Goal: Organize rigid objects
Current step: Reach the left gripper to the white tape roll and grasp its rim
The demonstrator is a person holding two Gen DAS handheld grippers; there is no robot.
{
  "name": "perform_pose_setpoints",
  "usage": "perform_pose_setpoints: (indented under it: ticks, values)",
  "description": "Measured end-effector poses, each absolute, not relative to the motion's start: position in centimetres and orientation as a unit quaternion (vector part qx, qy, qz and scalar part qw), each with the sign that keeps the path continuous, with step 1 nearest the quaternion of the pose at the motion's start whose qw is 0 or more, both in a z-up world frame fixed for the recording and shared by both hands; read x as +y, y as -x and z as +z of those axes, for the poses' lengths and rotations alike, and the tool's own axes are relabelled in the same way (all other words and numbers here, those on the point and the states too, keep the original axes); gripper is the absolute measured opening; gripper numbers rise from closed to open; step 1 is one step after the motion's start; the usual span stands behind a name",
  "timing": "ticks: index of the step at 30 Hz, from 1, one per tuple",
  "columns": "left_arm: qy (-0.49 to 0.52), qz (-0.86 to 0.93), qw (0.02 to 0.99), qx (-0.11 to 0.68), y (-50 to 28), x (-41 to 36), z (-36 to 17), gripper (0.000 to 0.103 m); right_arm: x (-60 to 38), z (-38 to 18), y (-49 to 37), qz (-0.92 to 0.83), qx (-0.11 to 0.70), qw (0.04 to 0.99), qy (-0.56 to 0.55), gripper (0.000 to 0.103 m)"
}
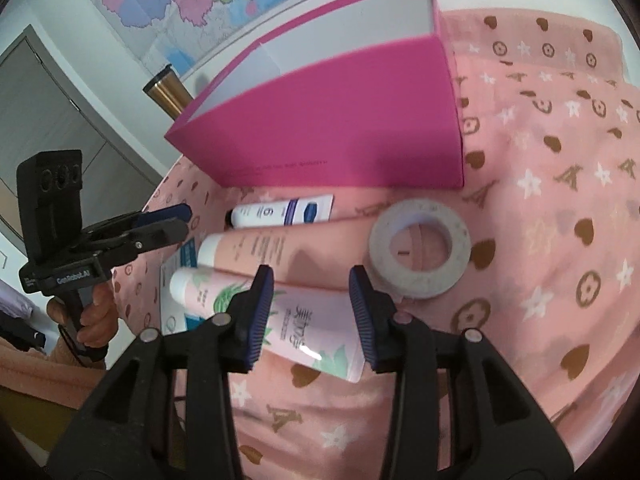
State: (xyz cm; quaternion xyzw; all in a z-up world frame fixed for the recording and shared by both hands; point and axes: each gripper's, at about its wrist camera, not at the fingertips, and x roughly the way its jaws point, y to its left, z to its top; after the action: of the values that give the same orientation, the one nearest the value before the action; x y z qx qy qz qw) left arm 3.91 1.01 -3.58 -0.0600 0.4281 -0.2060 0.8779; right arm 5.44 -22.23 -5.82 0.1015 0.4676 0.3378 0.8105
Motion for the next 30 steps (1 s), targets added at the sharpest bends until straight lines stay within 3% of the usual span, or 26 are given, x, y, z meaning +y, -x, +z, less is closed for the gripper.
perform_pose_setpoints:
  ticks: [14,24,27,30]
  values:
    - [0.055,-0.219,0.871,0.437,-3.6,-0.3,-3.8,0.042,-25.1,-5.5,-6.8,0.281,0.453,0.837,-0.123,0.041]
    - [0.024,-0.269,0.850,0.452,-6.3,-6.5,-4.3,0.040,-25.8,-7.0,-9.7,0.230,0.469,0.849,-0.075,0.041]
    - [0.022,-0.283,0.840,0.462,-6.9,-8.1,-4.9,0.039,-25.1,-7.2,-9.6,0.225,0.467,0.854,-0.042,0.038]
    - [0.018,-0.291,0.835,0.466,-7.4,-9.1,-5.1,0.039,-24.7,-7.3,-9.4,0.217,0.465,0.858,-0.017,0.023]
